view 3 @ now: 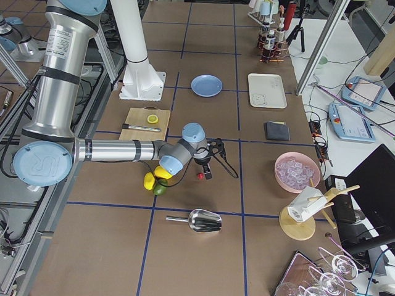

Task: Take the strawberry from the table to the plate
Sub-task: 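Lower the right gripper onto the red strawberry and grasp it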

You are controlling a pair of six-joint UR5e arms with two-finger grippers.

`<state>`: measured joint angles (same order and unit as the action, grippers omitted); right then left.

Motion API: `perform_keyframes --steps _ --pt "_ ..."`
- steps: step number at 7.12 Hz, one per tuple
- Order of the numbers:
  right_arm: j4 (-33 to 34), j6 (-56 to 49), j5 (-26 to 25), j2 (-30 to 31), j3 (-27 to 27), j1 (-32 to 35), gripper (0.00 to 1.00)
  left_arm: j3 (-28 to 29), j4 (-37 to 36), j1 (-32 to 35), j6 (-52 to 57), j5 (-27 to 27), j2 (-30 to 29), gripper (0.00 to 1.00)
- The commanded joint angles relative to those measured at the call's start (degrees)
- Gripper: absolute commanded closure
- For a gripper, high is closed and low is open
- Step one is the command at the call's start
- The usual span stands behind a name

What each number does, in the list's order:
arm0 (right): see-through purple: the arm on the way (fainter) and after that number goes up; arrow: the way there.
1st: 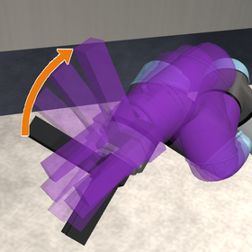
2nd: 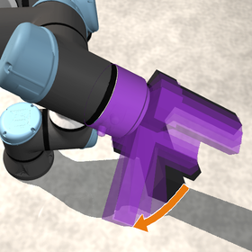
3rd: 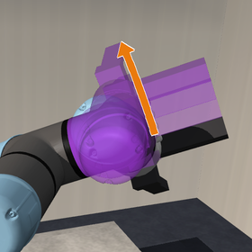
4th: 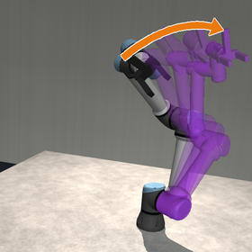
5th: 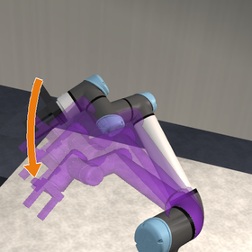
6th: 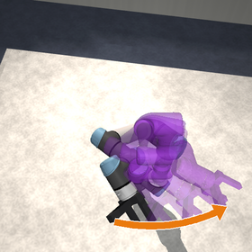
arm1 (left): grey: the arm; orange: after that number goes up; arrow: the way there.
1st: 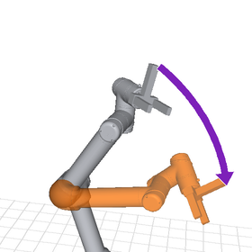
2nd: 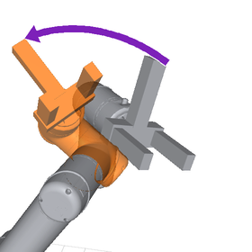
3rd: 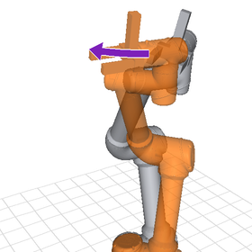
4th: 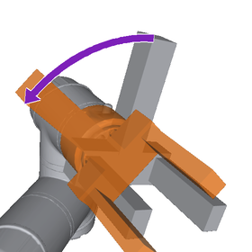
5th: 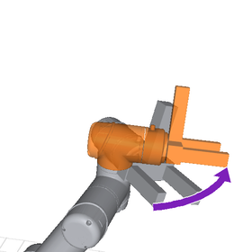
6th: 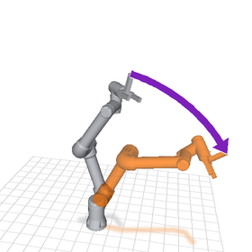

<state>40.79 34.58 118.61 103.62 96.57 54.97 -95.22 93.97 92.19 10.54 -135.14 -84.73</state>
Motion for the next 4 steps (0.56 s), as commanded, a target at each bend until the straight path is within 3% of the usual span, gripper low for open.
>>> perform_keyframes --steps 1,3,4 --pt "-2.0 0.0 -1.6 0.1 -2.6 -2.5 0.09 0.0 0.1 0.0 0.0 0.0 0.0 0.00" --pt "-2.2 0.0 -1.5 0.3 -2.6 -3.6 0.17 0.1 0.1 0.0 0.1 -0.1 0.1 0.00" --pt "-2.2 -0.2 -1.3 0.4 -2.6 -3.9 0.44 0.3 0.2 0.0 0.1 -0.1 0.1 0.00"
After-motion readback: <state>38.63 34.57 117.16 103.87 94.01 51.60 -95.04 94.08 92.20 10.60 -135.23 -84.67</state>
